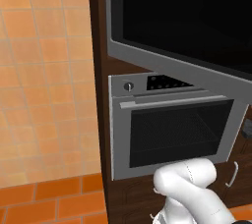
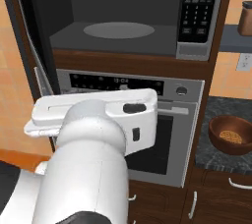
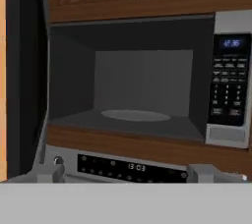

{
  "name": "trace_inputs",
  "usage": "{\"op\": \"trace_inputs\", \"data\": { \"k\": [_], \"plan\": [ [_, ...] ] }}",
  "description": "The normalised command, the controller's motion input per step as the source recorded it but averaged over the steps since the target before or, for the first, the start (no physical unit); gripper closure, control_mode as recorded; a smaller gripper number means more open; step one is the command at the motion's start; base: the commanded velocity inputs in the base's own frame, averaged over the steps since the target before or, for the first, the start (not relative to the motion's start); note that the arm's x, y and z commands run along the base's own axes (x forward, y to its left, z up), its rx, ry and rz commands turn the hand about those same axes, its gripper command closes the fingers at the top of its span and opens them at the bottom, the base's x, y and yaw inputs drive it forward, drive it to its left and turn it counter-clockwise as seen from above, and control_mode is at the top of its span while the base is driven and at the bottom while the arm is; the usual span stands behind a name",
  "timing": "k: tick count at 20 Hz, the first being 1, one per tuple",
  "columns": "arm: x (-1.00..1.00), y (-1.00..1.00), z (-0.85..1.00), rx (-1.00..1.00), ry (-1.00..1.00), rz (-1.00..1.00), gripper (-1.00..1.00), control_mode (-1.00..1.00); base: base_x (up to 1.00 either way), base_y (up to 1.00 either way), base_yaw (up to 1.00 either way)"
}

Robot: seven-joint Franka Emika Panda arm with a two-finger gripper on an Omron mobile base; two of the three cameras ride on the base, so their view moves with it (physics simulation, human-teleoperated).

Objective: Open the microwave, place the bowl with waffle inside the microwave, then close the microwave door and turn it on.

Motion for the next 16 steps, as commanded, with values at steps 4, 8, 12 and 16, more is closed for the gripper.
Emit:
{"op": "trace_inputs", "data": {
  "k": [4, 8, 12, 16],
  "plan": [
    [0.81, -0.13, -0.36, 0.12, 0.0, 0.44, -1.0, -1.0, 0.0, 0.0, 0.0],
    [0.9, 0.13, -0.38, 0.08, 0.0, 0.23, -1.0, -1.0, 0.0, 0.0, 0.0],
    [0.67, 0.31, -0.27, 0.01, 0.0, 0.18, -1.0, -1.0, 0.0, 0.0, 0.0],
    [0.11, 0.48, -0.19, 0.0, -0.01, 0.12, -1.0, -1.0, 0.0, 0.0, 0.0]
  ]
}}
